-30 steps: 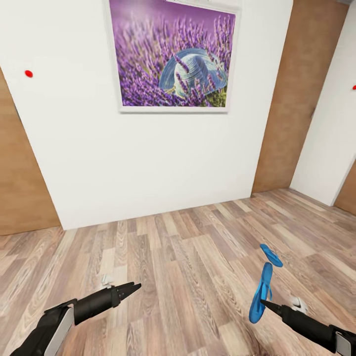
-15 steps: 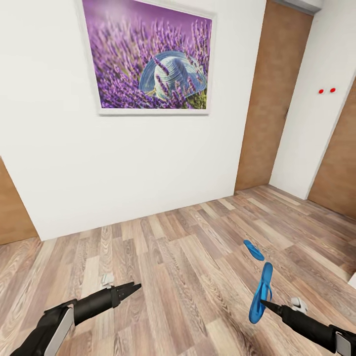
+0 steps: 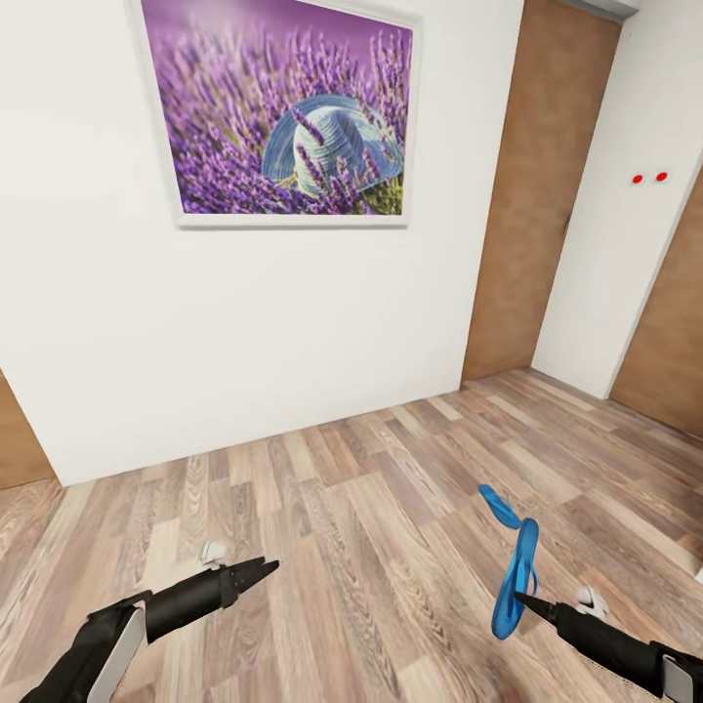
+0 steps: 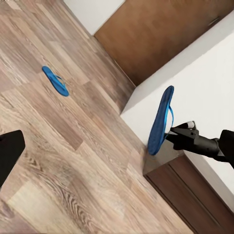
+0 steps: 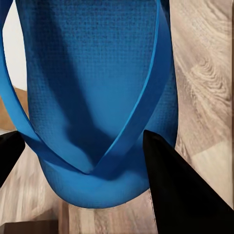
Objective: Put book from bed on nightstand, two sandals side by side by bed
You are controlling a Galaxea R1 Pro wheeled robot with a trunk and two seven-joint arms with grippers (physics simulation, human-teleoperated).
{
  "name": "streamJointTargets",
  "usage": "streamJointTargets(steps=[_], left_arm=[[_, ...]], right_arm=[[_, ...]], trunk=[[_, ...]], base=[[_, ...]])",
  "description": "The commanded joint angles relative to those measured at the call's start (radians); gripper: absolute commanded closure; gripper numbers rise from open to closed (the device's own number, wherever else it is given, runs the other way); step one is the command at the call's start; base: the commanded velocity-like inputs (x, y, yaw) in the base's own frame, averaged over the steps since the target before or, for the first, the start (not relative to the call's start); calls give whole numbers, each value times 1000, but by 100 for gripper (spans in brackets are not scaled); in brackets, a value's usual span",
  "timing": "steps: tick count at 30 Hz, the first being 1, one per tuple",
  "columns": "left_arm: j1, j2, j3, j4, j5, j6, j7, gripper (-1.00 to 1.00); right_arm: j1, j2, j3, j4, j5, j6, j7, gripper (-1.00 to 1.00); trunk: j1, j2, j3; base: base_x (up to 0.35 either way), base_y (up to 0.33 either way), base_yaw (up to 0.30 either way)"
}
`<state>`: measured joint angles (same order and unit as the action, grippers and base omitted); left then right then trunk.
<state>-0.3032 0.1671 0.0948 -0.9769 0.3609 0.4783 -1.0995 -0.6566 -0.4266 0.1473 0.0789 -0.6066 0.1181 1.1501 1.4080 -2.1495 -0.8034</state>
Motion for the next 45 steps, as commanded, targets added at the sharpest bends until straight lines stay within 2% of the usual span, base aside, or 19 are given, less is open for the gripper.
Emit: streamJointTargets(steps=[1, 14, 23, 33, 45], left_arm=[[0, 0, 0, 0, 4, 9, -2, -100], [0, 0, 0, 1, 6, 9, -1, -100], [1, 0, 0, 1, 6, 9, 0, -100], [1, 0, 0, 1, 5, 9, 0, -100], [1, 0, 0, 1, 6, 9, 0, -100]], right_arm=[[-1, 0, 6, 2, -12, 12, 3, 100], [-1, 0, 6, 2, -12, 12, 2, 100], [-1, 16, 6, 2, -12, 12, 2, 100], [-1, 17, 6, 2, -12, 12, 2, 100], [-1, 17, 6, 2, -12, 12, 2, 100]], trunk=[[0, 0, -1], [0, 0, -1], [0, 0, -1], [0, 0, -1], [0, 0, -1]], base=[[252, -183, 0], [106, -59, 0], [300, -3, 0], [273, -131, 0], [74, -110, 0]])
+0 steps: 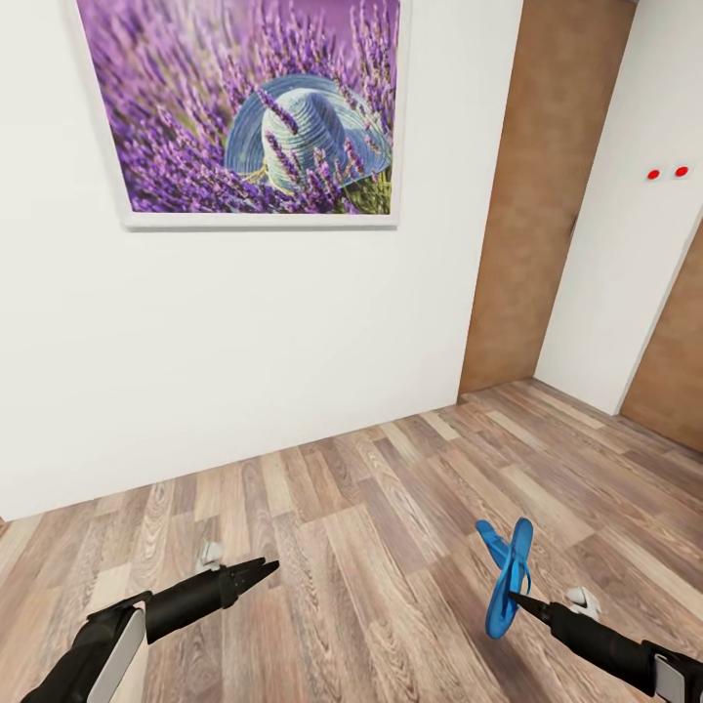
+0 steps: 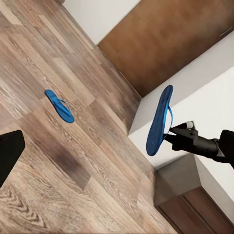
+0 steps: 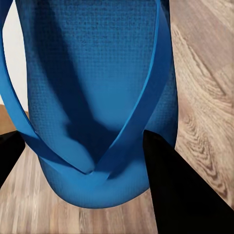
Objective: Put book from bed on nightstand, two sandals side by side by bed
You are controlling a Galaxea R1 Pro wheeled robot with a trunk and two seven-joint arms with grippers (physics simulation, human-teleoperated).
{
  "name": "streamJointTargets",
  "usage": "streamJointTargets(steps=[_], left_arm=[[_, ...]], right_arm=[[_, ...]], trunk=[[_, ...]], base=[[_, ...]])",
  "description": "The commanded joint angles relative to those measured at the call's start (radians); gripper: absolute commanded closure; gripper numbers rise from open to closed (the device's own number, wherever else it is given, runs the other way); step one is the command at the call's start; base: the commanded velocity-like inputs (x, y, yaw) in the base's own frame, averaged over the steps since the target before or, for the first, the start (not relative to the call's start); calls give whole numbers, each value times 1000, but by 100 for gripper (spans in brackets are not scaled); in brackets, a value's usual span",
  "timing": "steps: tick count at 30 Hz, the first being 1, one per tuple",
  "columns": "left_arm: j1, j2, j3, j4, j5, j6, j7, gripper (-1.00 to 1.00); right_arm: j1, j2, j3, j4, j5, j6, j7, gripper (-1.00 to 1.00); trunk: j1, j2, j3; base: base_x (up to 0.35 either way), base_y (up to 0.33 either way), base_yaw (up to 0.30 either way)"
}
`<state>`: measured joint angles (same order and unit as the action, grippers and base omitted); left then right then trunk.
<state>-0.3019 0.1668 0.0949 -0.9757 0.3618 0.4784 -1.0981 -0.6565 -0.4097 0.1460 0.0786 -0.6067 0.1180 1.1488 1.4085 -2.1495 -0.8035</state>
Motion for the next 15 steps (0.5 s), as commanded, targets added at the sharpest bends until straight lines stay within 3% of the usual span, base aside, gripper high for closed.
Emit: streamJointTargets(steps=[1, 10, 15], left_arm=[[0, 0, 0, 0, 5, 9, -2, -100], [0, -9, 0, 0, 5, 9, 4, -100], [0, -10, 0, 0, 5, 9, 6, -100]], right_arm=[[-2, 0, 7, 3, -11, 12, 3, 100], [-2, 0, 7, 3, -11, 12, 3, 100], [-2, 0, 7, 3, -11, 12, 3, 100]], trunk=[[0, 0, -1], [0, 0, -1], [0, 0, -1]], base=[[46, -24, 0], [38, -26, -7], [2, -1, -204]])
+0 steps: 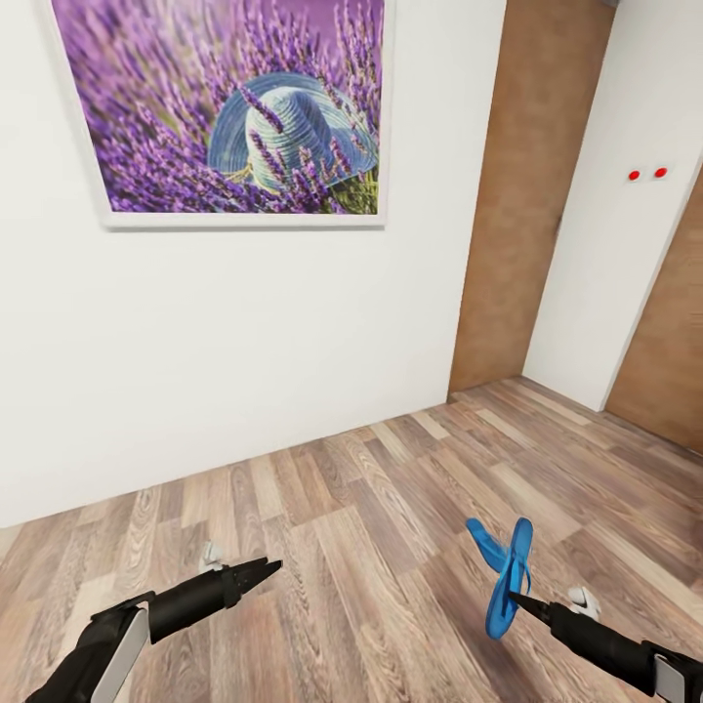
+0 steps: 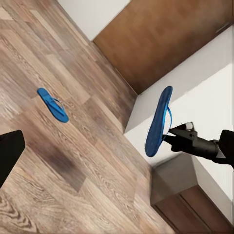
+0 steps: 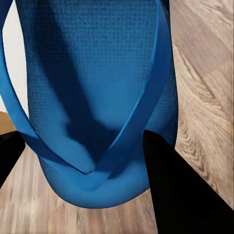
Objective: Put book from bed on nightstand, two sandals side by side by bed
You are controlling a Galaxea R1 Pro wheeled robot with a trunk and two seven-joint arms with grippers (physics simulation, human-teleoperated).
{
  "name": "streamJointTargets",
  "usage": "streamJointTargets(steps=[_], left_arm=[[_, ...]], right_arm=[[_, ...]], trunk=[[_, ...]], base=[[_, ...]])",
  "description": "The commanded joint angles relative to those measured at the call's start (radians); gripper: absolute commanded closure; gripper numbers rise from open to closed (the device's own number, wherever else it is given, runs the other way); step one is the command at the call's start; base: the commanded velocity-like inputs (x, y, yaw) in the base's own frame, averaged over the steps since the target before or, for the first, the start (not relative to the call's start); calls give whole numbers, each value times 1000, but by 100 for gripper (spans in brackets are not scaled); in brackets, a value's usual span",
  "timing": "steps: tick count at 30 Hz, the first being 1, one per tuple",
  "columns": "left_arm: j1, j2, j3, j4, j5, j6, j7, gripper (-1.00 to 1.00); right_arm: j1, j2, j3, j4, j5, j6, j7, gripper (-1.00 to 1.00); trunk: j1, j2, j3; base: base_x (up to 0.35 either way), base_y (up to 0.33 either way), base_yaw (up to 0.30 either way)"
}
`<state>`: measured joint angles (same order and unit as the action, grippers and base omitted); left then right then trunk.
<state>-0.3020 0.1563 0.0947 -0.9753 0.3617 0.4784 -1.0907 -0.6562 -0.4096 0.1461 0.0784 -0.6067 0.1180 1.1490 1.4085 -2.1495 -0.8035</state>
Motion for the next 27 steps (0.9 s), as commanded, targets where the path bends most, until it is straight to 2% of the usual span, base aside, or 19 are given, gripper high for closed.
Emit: streamJointTargets(steps=[1, 17, 27], left_arm=[[0, 0, 0, 0, 5, 9, -2, -100], [0, -1, 0, 0, 5, 9, -1, -100], [0, -1, 0, 1, 5, 9, 14, -100]], right_arm=[[-2, 1, 7, 3, -11, 12, 3, 100], [-2, 1, 7, 3, -11, 11, 3, 100], [-2, 0, 7, 3, -11, 11, 3, 100]], trunk=[[0, 0, -1], [0, 0, -1], [0, 0, -1]], base=[[0, 0, -266], [0, 0, -268], [0, 0, -47]])
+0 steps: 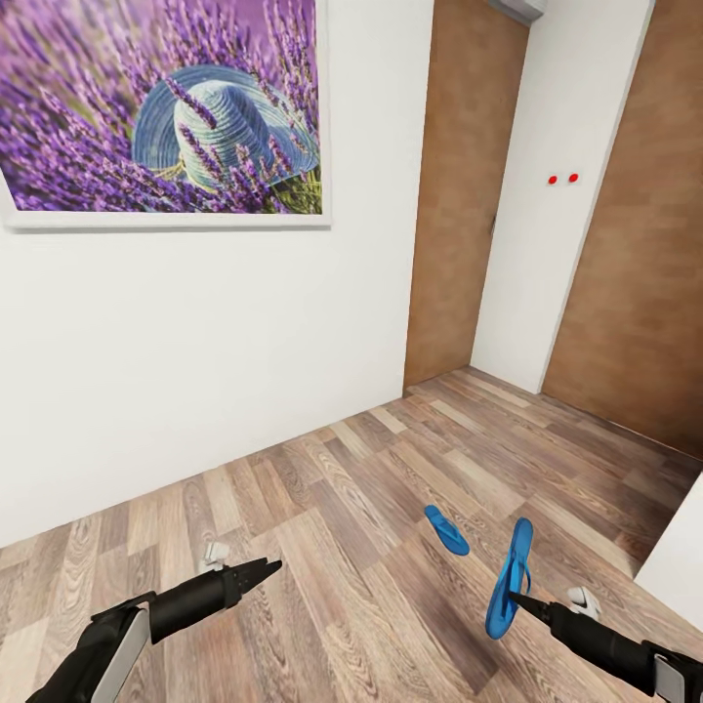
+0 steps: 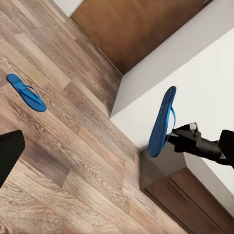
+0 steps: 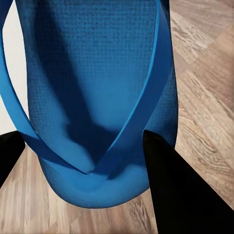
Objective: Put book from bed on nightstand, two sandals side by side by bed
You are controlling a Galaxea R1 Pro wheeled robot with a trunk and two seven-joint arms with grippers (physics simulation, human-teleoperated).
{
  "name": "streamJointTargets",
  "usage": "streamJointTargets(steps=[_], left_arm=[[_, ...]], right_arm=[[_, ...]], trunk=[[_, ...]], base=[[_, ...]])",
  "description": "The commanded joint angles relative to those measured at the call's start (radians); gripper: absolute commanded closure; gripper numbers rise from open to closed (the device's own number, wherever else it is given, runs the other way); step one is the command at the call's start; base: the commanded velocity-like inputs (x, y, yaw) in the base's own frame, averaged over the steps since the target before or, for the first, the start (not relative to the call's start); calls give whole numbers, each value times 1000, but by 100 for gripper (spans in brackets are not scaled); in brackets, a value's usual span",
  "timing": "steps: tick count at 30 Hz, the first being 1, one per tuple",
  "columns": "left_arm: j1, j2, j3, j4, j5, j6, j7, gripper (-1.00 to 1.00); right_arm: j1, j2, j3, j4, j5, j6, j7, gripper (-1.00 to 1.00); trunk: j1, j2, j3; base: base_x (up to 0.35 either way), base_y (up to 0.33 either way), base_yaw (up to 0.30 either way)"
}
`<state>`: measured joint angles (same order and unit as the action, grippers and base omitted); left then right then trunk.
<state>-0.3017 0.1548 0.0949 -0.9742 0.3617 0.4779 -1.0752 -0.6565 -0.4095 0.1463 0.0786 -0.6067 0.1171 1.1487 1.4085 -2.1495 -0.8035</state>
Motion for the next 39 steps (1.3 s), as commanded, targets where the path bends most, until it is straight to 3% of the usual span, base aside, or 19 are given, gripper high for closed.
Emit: streamJointTargets(steps=[1, 10, 26, 39], left_arm=[[-1, 0, 0, 0, 5, 9, -1, -100], [-1, -1, 0, 0, 5, 9, 1, -100], [-1, -2, 0, 0, 5, 9, 1, -100], [-1, -18, 0, 0, 5, 8, 3, -100]], right_arm=[[-2, 1, 7, 3, -11, 12, 3, 100], [-2, 11, 7, 3, -10, 12, 3, 100], [-2, 12, 6, 3, -11, 12, 3, 100], [-2, 12, 6, 3, -11, 12, 3, 100]], trunk=[[0, 0, -1], [0, 0, 0], [0, 0, 6], [0, 0, 6]], base=[[0, 0, -3], [0, 0, -42], [0, 0, -268], [0, 0, -235]])
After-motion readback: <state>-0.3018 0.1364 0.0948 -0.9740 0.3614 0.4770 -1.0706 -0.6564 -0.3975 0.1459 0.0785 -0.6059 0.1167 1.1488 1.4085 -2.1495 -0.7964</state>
